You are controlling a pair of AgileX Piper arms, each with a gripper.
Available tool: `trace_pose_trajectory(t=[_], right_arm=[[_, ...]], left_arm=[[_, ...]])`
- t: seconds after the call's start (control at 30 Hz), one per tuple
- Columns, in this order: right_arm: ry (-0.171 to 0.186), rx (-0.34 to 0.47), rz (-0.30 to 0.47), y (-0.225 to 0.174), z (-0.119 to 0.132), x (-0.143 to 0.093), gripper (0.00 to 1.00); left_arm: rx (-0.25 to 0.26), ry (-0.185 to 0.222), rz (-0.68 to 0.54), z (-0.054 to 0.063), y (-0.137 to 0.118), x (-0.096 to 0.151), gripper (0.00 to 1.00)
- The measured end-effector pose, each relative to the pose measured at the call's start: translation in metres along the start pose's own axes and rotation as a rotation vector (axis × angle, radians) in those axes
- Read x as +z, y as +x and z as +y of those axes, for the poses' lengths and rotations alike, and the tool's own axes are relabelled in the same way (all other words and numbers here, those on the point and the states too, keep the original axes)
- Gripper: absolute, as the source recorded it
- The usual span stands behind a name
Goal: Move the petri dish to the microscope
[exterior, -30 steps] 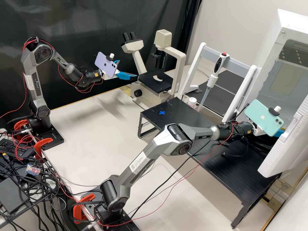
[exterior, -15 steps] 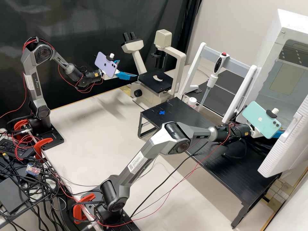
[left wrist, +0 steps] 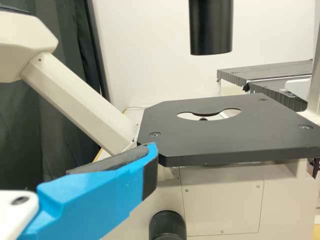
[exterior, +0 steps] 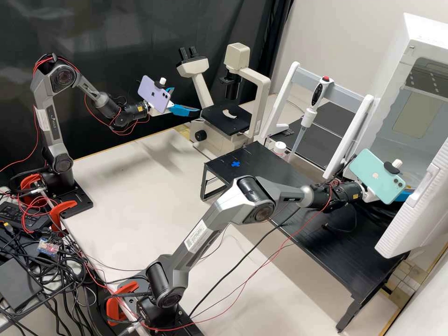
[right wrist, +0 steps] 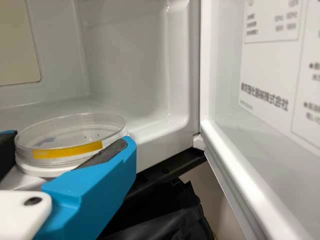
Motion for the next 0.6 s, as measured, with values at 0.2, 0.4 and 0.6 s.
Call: trace_pose_trajectory(t=[0.2,0.4,0.6], right_arm=[[-0.022,-0.004,0.006,-0.010,0.006,0.000,0.00],[-0.012,0.002,0.004,-0.027,0.014,0.007,0.00],[-0.012,0.022,0.026,-0.053,0.024,0.009,0.00]], left_arm=[[0.000,0.000,0.000,0.000,0.000,0.000,1.00],[0.000,0.000,0.000,0.000,0.000,0.000,1.00],[0.000,0.000,0.000,0.000,0.000,0.000,1.00]])
